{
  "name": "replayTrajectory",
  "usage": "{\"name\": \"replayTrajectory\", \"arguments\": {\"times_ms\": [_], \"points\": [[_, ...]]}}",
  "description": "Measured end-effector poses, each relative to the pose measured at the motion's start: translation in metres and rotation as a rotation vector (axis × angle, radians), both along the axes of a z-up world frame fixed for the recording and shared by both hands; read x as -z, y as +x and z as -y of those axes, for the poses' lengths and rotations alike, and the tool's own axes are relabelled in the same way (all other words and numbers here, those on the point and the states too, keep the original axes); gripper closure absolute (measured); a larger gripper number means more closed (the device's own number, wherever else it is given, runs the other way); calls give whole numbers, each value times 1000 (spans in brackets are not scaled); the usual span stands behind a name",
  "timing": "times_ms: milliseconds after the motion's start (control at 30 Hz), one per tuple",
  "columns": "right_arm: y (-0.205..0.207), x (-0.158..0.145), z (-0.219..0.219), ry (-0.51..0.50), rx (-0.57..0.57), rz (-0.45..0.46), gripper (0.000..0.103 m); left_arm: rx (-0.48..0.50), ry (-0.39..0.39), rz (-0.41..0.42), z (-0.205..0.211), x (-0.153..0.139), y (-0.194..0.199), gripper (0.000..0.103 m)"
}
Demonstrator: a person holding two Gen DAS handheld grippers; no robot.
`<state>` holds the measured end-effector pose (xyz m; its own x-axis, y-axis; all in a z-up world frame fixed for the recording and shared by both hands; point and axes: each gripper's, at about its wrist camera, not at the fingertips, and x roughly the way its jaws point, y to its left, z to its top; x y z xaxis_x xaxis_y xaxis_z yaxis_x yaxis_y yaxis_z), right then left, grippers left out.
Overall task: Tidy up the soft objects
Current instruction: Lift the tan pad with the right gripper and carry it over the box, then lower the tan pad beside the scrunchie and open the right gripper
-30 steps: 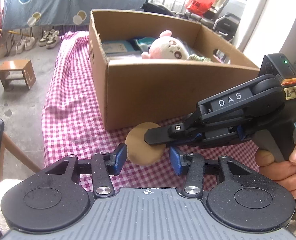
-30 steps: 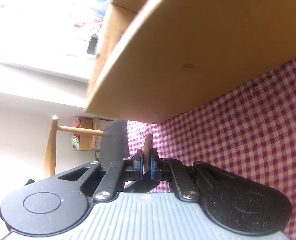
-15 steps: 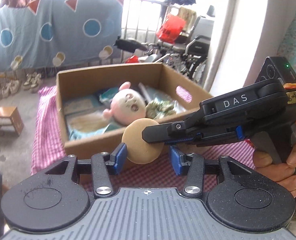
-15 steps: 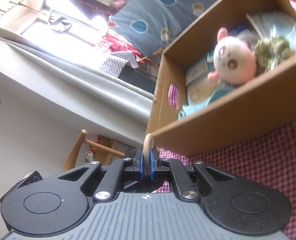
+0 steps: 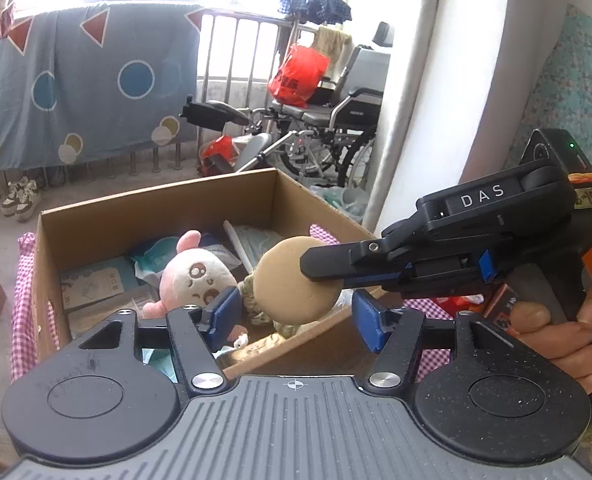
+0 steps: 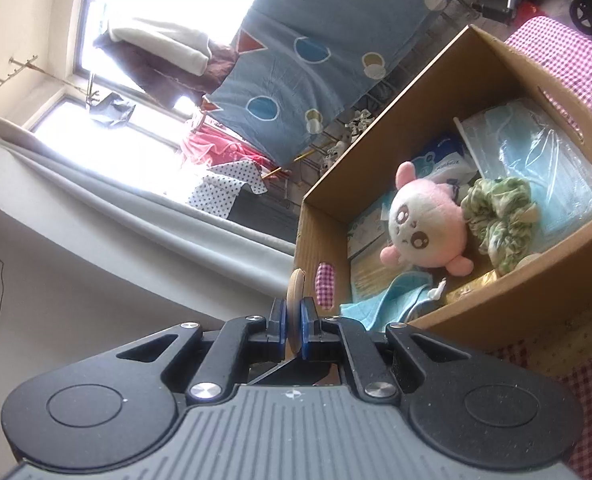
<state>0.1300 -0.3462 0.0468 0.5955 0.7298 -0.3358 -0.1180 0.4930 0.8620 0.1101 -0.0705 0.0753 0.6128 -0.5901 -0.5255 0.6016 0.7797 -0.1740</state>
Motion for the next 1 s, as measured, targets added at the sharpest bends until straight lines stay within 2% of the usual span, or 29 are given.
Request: {"name": "replayTrajectory", "arguments": {"times_ms": [100, 200, 300, 433, 500, 600, 733, 1000], "points": [[17, 5, 15, -10, 24, -27, 95, -7, -13, -11, -2, 2, 12, 33], [34, 9, 27, -62, 42, -54, 95, -23, -14, -26, -7, 6, 20, 28], [54, 12, 35, -161, 35, -103, 95, -37, -19, -53, -15, 10, 26, 19], [84, 20, 36, -343, -9, -192, 95, -60, -29, -79, -28, 14, 30, 10], [96, 25, 34, -381, -47, -233, 95, -70, -33, -80, -35, 15, 31, 8], [107, 25, 21, -417, -109, -249, 95, -97, -47, -80, -44, 16, 35, 8], [122, 26, -2, -416, -193, -259, 95, -113, -72, -90, -54, 18, 37, 7], [151, 51, -34, -524, -288, -321, 95, -124, -83, -103, -63, 23, 37, 7]]}}
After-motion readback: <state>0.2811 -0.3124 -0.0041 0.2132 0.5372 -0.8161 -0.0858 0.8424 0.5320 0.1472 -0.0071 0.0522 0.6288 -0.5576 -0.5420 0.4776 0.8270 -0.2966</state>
